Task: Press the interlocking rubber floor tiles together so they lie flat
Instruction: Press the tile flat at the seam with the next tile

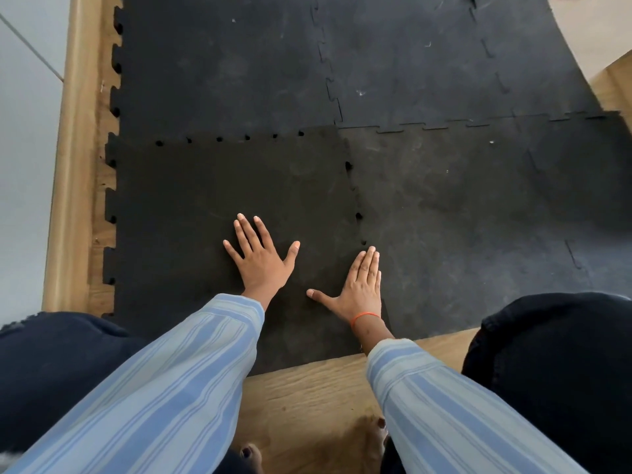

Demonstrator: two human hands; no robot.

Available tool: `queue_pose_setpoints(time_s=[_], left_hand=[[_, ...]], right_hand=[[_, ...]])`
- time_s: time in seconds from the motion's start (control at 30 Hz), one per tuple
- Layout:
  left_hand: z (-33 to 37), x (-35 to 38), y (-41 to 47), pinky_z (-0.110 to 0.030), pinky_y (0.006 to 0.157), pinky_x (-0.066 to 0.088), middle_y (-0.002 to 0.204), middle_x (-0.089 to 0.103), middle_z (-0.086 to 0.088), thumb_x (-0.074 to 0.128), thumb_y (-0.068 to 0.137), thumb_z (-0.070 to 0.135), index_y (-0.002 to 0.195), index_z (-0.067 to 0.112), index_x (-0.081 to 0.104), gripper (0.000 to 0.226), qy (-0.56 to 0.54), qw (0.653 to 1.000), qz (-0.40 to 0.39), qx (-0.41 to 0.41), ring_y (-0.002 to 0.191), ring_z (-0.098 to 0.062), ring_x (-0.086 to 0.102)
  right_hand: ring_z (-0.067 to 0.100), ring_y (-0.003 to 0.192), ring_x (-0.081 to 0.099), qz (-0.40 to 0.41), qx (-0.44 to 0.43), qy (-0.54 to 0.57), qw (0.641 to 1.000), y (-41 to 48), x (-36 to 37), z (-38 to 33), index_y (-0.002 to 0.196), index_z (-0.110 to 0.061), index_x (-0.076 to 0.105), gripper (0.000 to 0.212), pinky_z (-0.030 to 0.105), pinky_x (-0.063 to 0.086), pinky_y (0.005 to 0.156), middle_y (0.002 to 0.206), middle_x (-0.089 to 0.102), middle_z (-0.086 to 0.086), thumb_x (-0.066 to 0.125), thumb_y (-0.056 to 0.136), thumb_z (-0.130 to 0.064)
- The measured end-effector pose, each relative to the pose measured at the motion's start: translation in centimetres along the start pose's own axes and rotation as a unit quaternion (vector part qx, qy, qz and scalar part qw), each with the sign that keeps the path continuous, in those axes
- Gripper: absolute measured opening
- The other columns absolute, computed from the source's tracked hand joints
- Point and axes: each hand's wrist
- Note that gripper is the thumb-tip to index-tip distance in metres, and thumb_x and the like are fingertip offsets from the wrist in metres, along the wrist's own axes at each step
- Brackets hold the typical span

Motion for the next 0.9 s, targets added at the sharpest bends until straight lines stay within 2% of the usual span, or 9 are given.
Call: queue_pose_setpoints(time_s=[0.17, 0.3, 0.47, 0.6, 0.77, 0.9], left_hand=[[0.1, 0.0, 0.1, -0.06, 0.115, 0.002, 0.159, -0.012, -0.023, 0.014, 0.086, 0.076, 0.153, 0.005, -0.005, 0.099, 0.005, 1.0, 0.001, -0.001, 0.147, -0.035, -0.012], [0.2, 0.0, 0.0, -0.06, 0.114, 0.001, 0.159, -0.011, -0.023, 0.014, 0.086, 0.075, 0.152, 0.004, -0.004, 0.098, 0.004, 1.0, -0.002, -0.002, 0.147, -0.035, -0.012], [0.1, 0.0, 0.0, -0.06, 0.114, 0.003, 0.159, -0.009, -0.024, 0.013, 0.085, 0.076, 0.152, 0.004, -0.002, 0.099, 0.006, 1.0, 0.006, -0.004, 0.147, -0.035, -0.009], [0.1, 0.1, 0.0, -0.061, 0.114, 0.004, 0.159, -0.009, -0.025, 0.013, 0.085, 0.075, 0.152, 0.003, -0.002, 0.099, 0.008, 1.0, 0.003, -0.004, 0.147, -0.036, -0.009], [0.2, 0.0, 0.0, -0.062, 0.114, 0.005, 0.158, -0.008, -0.026, 0.014, 0.086, 0.075, 0.152, 0.003, -0.002, 0.099, 0.006, 1.0, 0.002, -0.003, 0.147, -0.037, -0.008], [0.2, 0.1, 0.2, -0.062, 0.114, 0.002, 0.158, -0.012, -0.025, 0.014, 0.087, 0.075, 0.152, 0.003, -0.005, 0.099, 0.005, 1.0, -0.004, -0.001, 0.147, -0.036, -0.012]], right_hand=[[0.025, 0.146, -0.019, 0.086, 0.032, 0.024, 0.995, -2.2, 1.5, 0.2, 0.148, 0.001, -0.012, 0.111, 0.04, -0.002, 0.122, 0.158, -0.019, 0.016, 0.033, 0.082, -0.076], [0.026, 0.147, -0.016, 0.084, 0.057, 0.035, 0.994, -2.9, 2.1, 0.0, 0.148, 0.001, -0.01, 0.101, 0.037, -0.007, 0.121, 0.159, -0.015, 0.017, 0.031, 0.088, -0.069], [0.027, 0.147, -0.016, 0.052, 0.061, 0.038, 0.996, -2.6, 2.0, 0.3, 0.148, 0.002, -0.011, 0.107, 0.038, -0.007, 0.12, 0.158, -0.017, 0.018, 0.037, 0.086, -0.071], [0.026, 0.146, -0.019, 0.024, 0.062, 0.026, 0.997, -1.9, 1.8, 0.7, 0.148, -0.001, -0.014, 0.109, 0.037, -0.007, 0.119, 0.158, -0.021, 0.015, 0.03, 0.083, -0.077], [0.026, 0.147, -0.015, 0.039, 0.075, 0.036, 0.996, -2.0, 1.8, 0.2, 0.15, -0.002, -0.01, 0.108, 0.039, -0.005, 0.12, 0.159, -0.016, 0.014, 0.029, 0.083, -0.077], [0.021, 0.147, -0.016, 0.069, 0.025, 0.075, 0.995, -0.2, 0.8, -0.4, 0.151, -0.006, -0.008, 0.097, 0.041, -0.005, 0.12, 0.16, -0.015, 0.009, 0.03, 0.088, -0.07]])
Point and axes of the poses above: each hand's wrist, its own y-axis towards the middle knuckle, its own x-axis out of the palm, z = x × y
